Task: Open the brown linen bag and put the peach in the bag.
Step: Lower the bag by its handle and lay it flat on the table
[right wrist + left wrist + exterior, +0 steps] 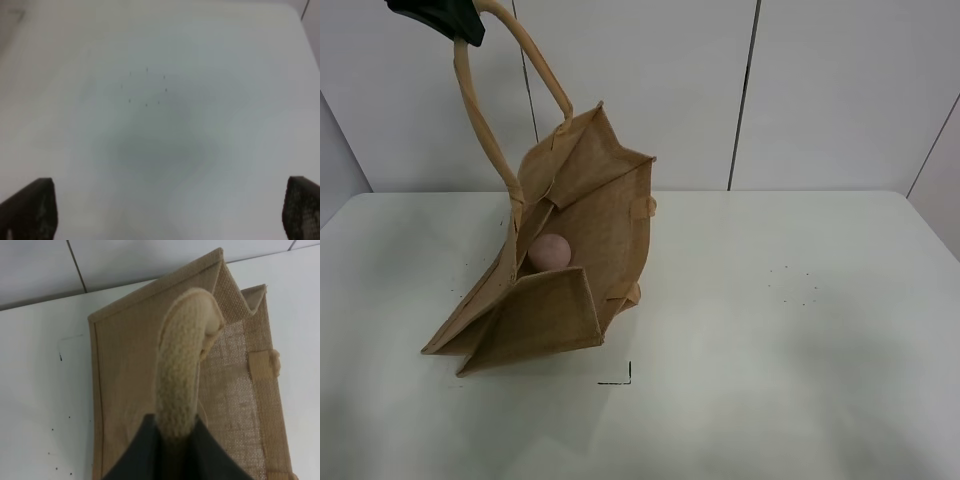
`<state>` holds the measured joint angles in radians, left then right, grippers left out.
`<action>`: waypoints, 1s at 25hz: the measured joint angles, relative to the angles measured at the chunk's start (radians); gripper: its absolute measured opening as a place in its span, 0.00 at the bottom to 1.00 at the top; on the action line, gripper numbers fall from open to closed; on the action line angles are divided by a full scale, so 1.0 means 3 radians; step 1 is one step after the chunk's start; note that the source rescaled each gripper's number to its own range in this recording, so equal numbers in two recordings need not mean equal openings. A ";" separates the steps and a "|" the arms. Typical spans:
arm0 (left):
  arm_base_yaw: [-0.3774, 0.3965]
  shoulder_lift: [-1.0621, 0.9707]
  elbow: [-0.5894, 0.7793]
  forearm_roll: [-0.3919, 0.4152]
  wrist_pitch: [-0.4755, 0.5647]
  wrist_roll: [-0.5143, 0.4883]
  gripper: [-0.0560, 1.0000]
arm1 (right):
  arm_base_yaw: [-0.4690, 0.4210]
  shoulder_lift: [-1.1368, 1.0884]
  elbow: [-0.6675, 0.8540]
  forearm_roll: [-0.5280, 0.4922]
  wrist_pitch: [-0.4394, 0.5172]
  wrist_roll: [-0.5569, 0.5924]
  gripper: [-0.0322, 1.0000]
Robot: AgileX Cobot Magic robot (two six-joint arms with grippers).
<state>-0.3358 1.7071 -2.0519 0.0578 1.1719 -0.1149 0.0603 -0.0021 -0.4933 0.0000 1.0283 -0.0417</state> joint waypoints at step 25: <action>0.0000 0.1611 0.0003 -0.0559 -0.0042 0.0121 0.05 | 0.0000 0.0000 0.0015 0.0000 0.0000 0.0000 1.00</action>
<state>-0.3358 2.1905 -2.0509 -0.1099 1.1592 -0.0787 0.0603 -0.0022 -0.4889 0.0000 1.0283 -0.0417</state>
